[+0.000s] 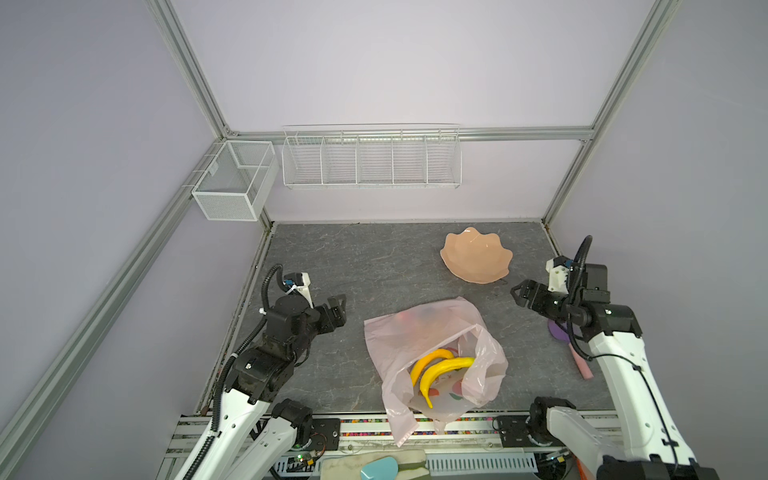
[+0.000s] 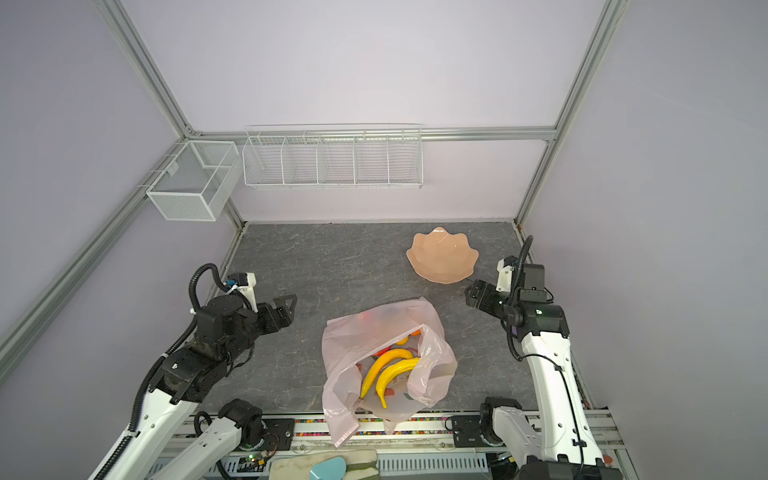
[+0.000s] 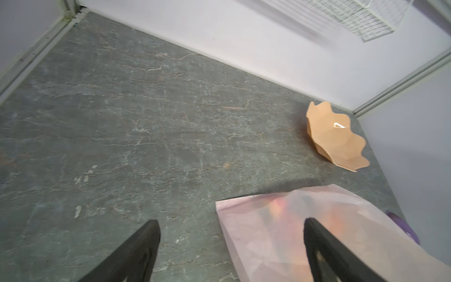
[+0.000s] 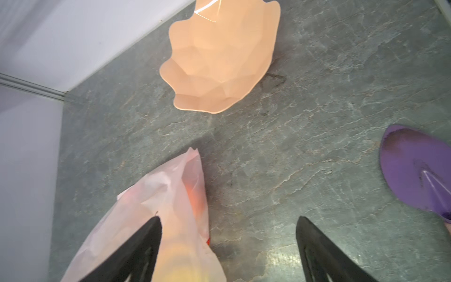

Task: Place the fruits into the plastic bag
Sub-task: Pick up the plastic bag from the center of the table.

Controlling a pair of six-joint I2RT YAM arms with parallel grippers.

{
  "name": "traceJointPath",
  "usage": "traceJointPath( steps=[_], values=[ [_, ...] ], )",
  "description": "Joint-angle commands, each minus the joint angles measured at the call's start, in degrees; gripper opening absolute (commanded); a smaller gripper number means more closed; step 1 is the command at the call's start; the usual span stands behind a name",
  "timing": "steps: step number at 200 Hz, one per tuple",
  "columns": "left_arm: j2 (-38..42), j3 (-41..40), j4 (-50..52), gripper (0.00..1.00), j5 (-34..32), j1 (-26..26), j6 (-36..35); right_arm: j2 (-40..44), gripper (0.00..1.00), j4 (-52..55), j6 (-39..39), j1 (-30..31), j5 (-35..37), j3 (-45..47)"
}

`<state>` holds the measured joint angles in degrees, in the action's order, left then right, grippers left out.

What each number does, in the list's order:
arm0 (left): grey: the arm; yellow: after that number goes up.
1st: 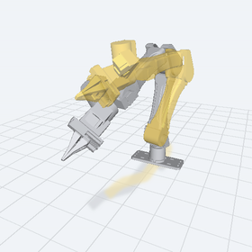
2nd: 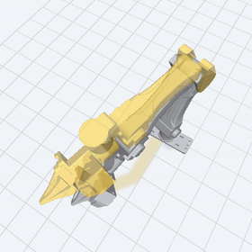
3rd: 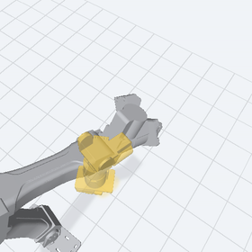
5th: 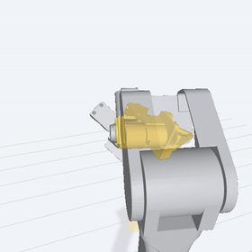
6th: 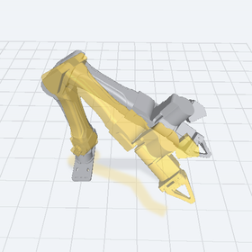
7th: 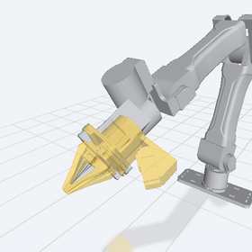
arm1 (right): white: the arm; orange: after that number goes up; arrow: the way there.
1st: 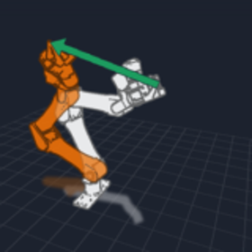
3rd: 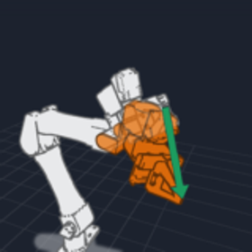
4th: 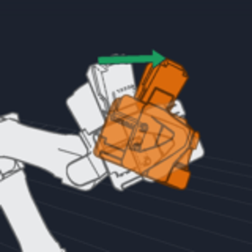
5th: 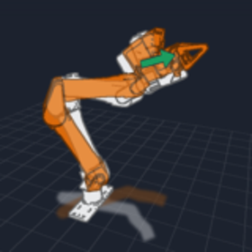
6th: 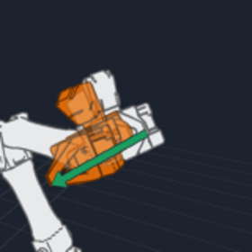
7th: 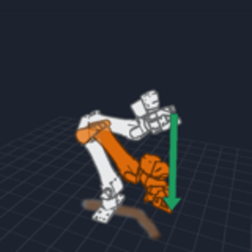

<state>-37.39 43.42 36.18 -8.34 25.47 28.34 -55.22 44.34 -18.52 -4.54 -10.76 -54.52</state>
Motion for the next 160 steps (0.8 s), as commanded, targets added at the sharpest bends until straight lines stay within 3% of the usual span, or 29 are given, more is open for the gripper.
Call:
traceJointPath(
  steps=[1, 23, 40, 80, 87, 95, 108, 129, 160],
  values=[
    [0.1, -3.5, -2.7, 0.92, -7.7, -0.4, -1.5, 0.4, 0.89, -7.0, 2.6, -0.5, 6.0, 3.8],
    [0.0, -6.8, -7.1, 0.92, -8.8, -1.6, -1.6, -1.5, 0.89, -11.7, 3.6, -0.9, 6.2, 7.1],
    [0.0, -7.0, -9.0, 0.92, -4.4, -2.3, -1.3, -3.5, 0.89, -12.0, 3.2, -1.1, 3.0, 6.0],
    [1.8, -1.5, -8.1, 0.93, 21.8, -2.3, -0.3, 0.3, 0.88, -7.4, 2.2, -0.9, -17.7, 0.3],
    [1.7, -0.4, -7.0, 1.0, 27.0, -2.0, 0.9, 1.4, 0.88, -5.9, 0.9, -0.6, -21.2, -0.7],
    [1.9, 0.2, -5.0, 0.99, 29.5, -0.8, 2.8, 2.7, 0.88, -3.9, -0.4, 0.2, -23.3, -1.6],
    [3.2, 1.2, -0.9, 0.99, 28.0, 5.0, 4.3, 5.7, 0.88, -1.6, -2.5, 2.4, -24.6, -2.3],
    [4.8, 4.5, 6.9, 0.99, 18.7, 17.6, 6.8, 9.5, 0.88, 3.4, -4.0, 8.2, -24.5, -2.8],
    [1.6, 7.8, 16.0, 0.99, 10.8, 34.6, 12.9, 12.3, 0.89, 13.9, -3.6, 18.5, -18.6, -3.7]
  ],
)
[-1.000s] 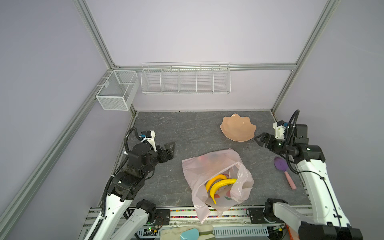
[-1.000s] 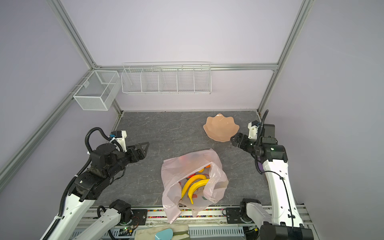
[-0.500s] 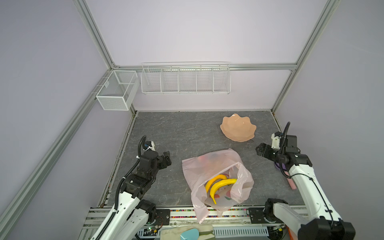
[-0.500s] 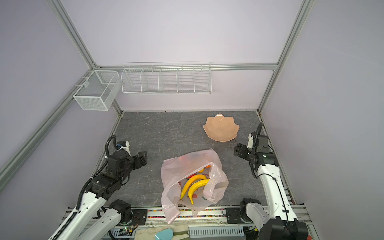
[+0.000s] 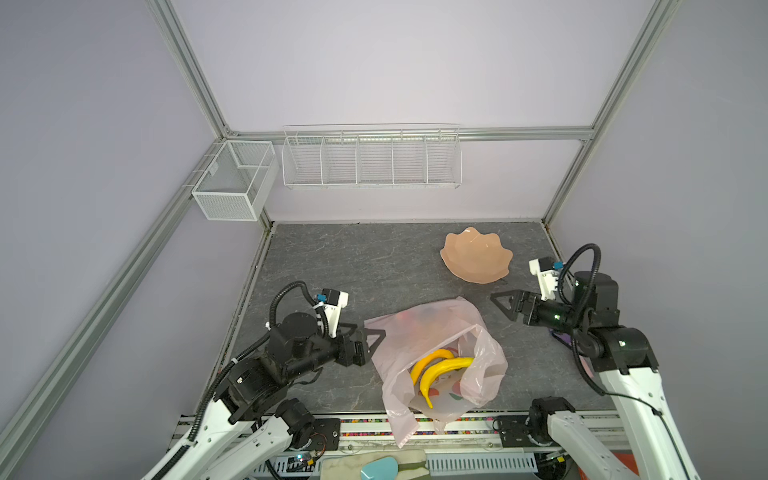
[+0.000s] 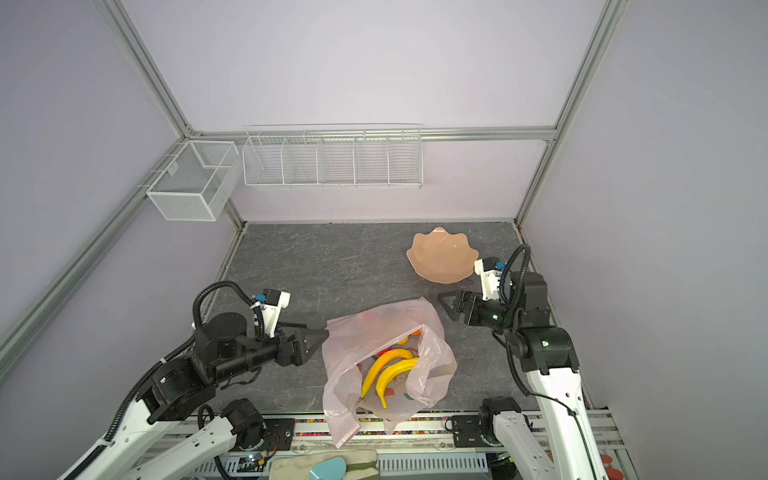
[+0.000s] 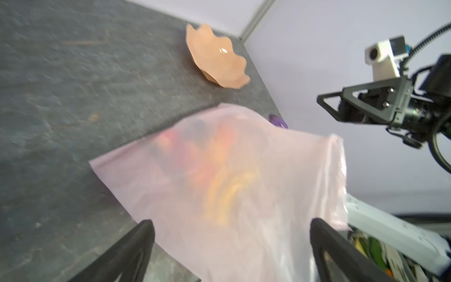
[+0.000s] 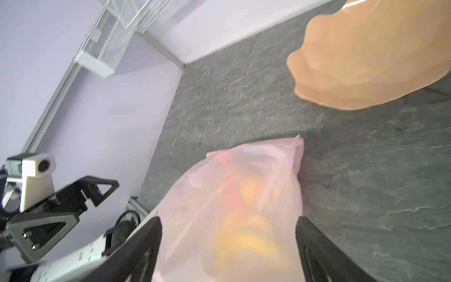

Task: Place the fruits into the plastic bag
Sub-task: Pick up the plastic bag from the center of the table.

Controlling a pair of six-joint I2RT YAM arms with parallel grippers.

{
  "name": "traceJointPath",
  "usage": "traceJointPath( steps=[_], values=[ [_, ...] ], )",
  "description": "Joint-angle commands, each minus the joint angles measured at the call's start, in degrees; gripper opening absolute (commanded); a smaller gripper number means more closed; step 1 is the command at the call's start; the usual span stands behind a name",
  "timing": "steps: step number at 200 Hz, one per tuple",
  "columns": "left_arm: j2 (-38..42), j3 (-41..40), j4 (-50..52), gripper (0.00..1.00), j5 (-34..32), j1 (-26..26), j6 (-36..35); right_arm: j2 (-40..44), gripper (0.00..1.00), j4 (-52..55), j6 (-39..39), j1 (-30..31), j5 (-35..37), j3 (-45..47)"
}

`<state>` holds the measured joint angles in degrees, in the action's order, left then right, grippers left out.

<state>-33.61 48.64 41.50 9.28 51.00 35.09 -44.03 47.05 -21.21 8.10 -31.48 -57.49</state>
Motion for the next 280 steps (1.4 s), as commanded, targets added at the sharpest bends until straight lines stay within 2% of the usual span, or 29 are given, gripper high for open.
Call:
traceJointPath(
  steps=[1, 16, 25, 51, 75, 87, 95, 111, 127, 161, 169, 183, 205, 225, 250, 280],
  values=[
    [-2.4, 2.7, 10.9, 0.99, -7.1, 9.5, 6.4, 1.2, 0.89, 11.3, -0.9, 6.1, 2.3, -0.8],
    [-3.5, 3.7, 12.7, 0.99, -11.5, 16.9, 9.0, 1.3, 0.9, 13.6, -0.6, 9.2, 4.5, -1.0],
    [-4.4, 3.8, 12.9, 0.99, -12.2, 19.2, 9.9, 0.9, 0.9, 14.4, -0.2, 10.9, 5.3, -1.1],
    [-9.2, 4.6, 12.1, 0.99, -9.2, 21.0, 9.2, -1.2, 0.92, 16.4, 1.4, 15.5, 10.1, -1.7],
    [-11.9, 4.2, 9.4, 1.0, -7.5, 21.2, 9.3, -2.2, 0.93, 15.4, 2.1, 18.0, 11.7, -1.2],
    [-12.7, 3.3, 9.2, 0.95, -7.6, 21.2, 9.1, -3.1, 0.96, 14.0, 2.3, 18.6, 11.4, 0.0],
    [-13.1, 2.8, 9.1, 0.87, -7.7, 21.2, 9.2, -3.9, 1.0, 13.0, 2.4, 19.0, 11.1, 0.5],
    [-13.1, 2.0, 7.8, 0.62, -8.0, 21.2, 9.4, -5.3, 0.86, 11.5, 2.3, 20.0, 10.8, 0.7],
    [-12.5, 2.0, 6.9, 0.4, -9.7, 21.2, 9.3, -6.1, 0.62, 10.0, 2.1, 20.3, 10.5, 0.8],
    [-14.2, 4.0, 5.4, 0.13, -10.1, 19.4, 6.9, -9.1, 0.17, 8.2, 1.7, 20.3, 10.0, 0.6],
    [-14.8, 4.7, 5.0, 0.09, -9.9, 17.9, 6.2, -10.1, 0.08, 8.2, 1.4, 20.3, 10.7, -0.1],
    [-15.5, 6.4, 4.4, 0.0, -8.8, 13.5, 4.8, -12.2, 0.07, 6.2, 1.3, 20.3, 12.7, -2.1],
    [-17.1, 11.9, 5.0, 0.0, -5.8, 3.2, 0.5, -16.8, 0.07, 6.7, 2.1, 19.8, 14.6, -9.1],
    [-21.7, 19.4, 7.1, 0.0, -2.7, -5.2, -5.5, -21.5, 0.07, 5.9, 2.6, 18.2, 14.7, -15.6],
    [-28.5, 28.2, 7.5, 0.0, 0.6, -12.8, -12.3, -27.9, 0.07, 5.5, 2.2, 14.8, 14.3, -24.0],
    [-36.3, 37.5, 5.9, 0.0, 5.4, -21.3, -16.5, -34.3, 0.07, 4.6, 0.9, 10.9, 13.1, -33.2]
  ],
)
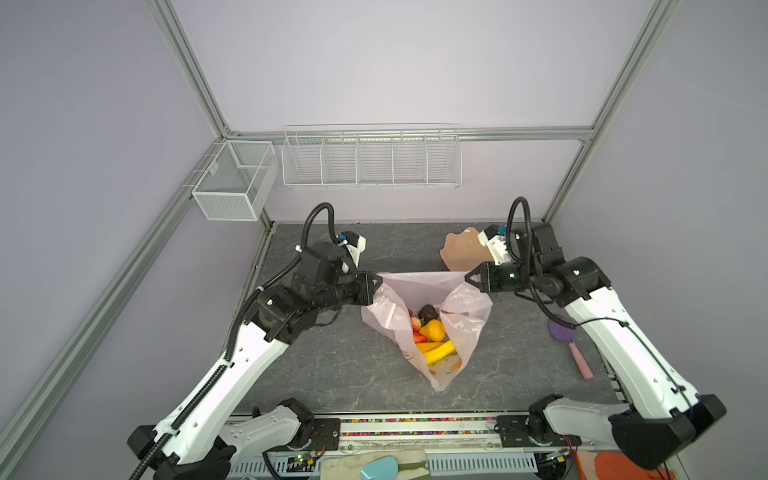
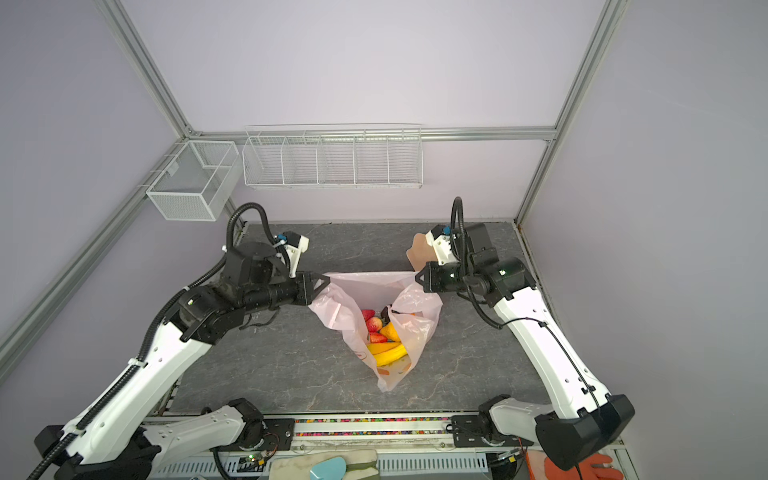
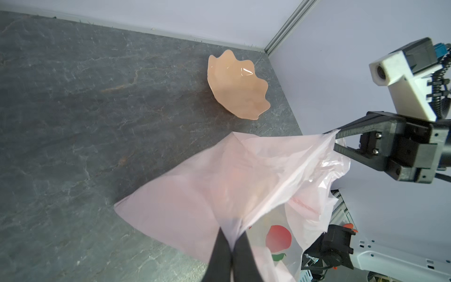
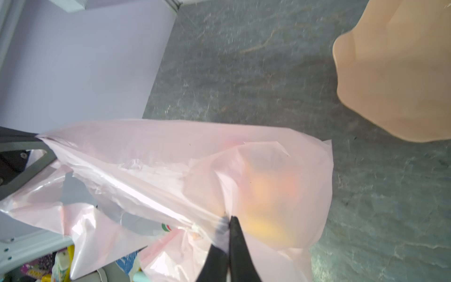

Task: Place the fruits into the plastic bag
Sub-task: Pick up the plastic bag from the center of the table, then place the plastic bag at the center of the table.

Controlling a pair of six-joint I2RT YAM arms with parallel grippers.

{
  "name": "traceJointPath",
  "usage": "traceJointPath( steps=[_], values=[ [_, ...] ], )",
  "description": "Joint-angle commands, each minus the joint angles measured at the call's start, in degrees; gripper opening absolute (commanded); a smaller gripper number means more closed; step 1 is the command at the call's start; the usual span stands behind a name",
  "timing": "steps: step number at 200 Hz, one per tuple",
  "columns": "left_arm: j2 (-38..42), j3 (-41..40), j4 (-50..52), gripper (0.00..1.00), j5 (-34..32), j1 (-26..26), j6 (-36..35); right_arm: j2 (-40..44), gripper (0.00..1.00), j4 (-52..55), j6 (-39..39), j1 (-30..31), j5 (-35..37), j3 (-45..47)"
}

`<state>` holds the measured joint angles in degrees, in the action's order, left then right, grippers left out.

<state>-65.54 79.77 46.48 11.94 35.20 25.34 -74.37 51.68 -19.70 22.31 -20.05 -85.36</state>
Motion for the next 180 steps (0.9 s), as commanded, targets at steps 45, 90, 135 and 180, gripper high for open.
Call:
traceJointPath(
  steps=[45, 90, 135, 180],
  values=[
    [-13.2, 17.0, -1.0, 0.0, 7.3, -11.8, -9.7, -11.5, 0.07, 2.3, -0.8, -5.4, 0.8, -17.2],
    [-15.4, 18.6, -2.0, 0.0, 10.9, -14.3, -10.5, -12.5, 0.07, 0.3, -3.1, -6.0, -1.6, -17.2],
    [-17.0, 17.9, -2.5, 0.0, 12.1, -15.8, -11.4, -14.2, 0.07, 0.7, -4.0, -7.1, -1.8, -17.1],
    [-18.4, 14.4, -3.8, 0.0, 10.7, -16.2, -12.3, -15.9, 0.07, -1.1, -3.5, -7.9, -0.9, -13.7]
  ],
)
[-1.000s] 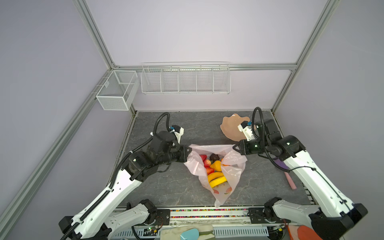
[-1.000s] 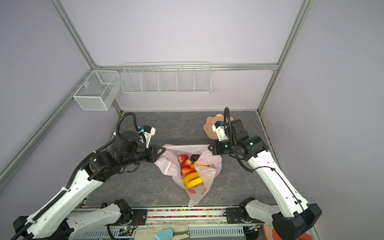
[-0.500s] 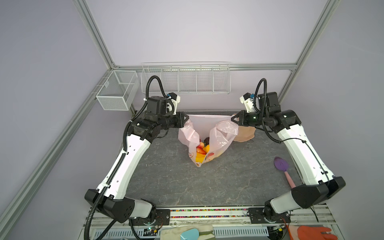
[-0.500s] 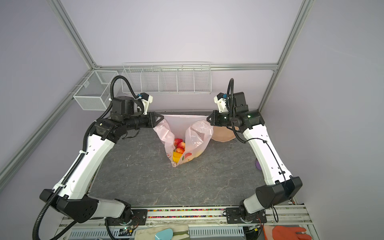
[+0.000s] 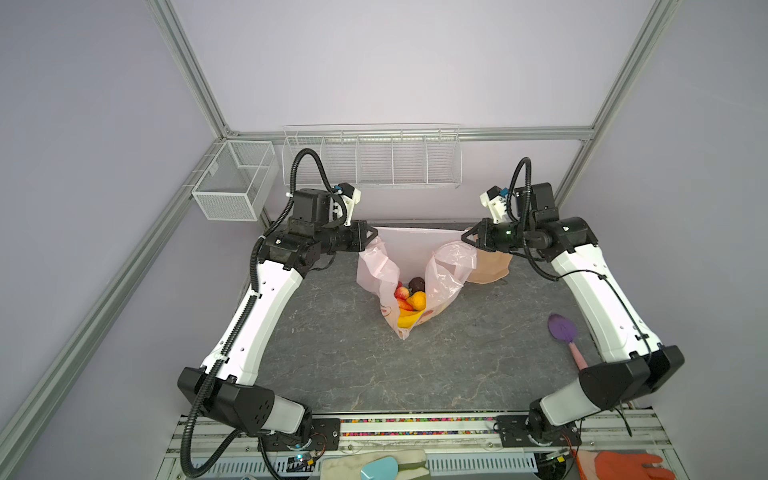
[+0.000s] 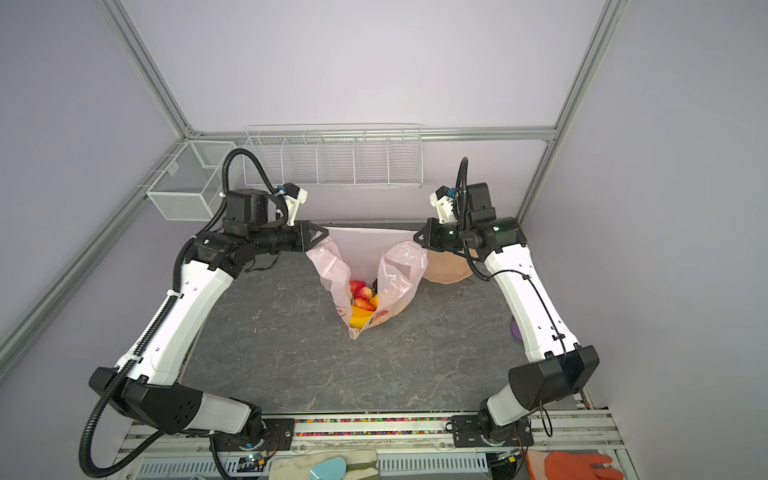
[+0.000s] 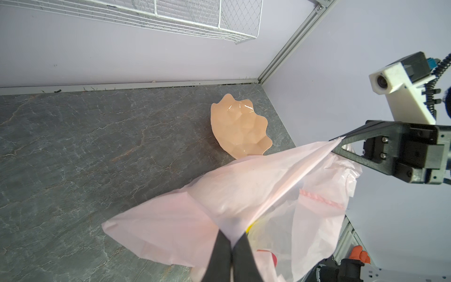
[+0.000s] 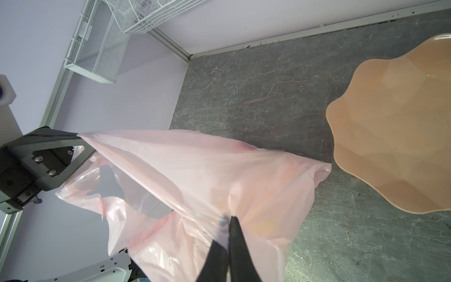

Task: Place the fruits into the plastic bag
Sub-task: Place the plastic bag at the center of the table.

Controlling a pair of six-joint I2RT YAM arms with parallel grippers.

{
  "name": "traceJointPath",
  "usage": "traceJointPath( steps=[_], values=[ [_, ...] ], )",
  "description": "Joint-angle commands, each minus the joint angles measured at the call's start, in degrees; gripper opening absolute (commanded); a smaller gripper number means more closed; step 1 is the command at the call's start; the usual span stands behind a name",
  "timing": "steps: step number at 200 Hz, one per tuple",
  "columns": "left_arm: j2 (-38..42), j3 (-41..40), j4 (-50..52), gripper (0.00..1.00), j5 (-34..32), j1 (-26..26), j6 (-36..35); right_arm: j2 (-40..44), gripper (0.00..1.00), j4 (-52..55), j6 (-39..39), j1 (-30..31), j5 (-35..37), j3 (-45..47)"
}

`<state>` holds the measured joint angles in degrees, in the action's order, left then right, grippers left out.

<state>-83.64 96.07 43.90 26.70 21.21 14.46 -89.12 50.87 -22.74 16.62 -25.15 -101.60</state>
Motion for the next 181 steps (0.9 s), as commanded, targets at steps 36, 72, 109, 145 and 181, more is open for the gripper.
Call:
traceJointPath(
  steps=[36, 72, 109, 145, 181],
  values=[
    [0.7, -8.9, -7.1, 0.04, -4.0, -3.3, 0.1, -2.5, 0.07, -1.5, 0.2, -3.4, 4.5, 5.0],
    [4.2, -14.8, -13.4, 0.44, -3.1, -5.6, 4.5, -1.5, 0.44, -3.5, 0.4, -3.6, 2.4, 6.8],
    [11.3, -15.5, -12.3, 0.84, -3.3, -6.3, 9.0, 4.0, 0.93, -2.1, 2.0, -4.5, 3.0, 8.2],
    [20.0, -17.0, -5.3, 1.0, -8.6, -8.6, 9.8, 12.9, 0.96, -0.9, 3.8, -14.0, 4.0, 12.7],
    [24.6, -19.4, -0.7, 1.0, -11.7, -9.6, 8.6, 18.2, 0.92, -0.2, 5.7, -21.7, 1.4, 16.4]
  ],
)
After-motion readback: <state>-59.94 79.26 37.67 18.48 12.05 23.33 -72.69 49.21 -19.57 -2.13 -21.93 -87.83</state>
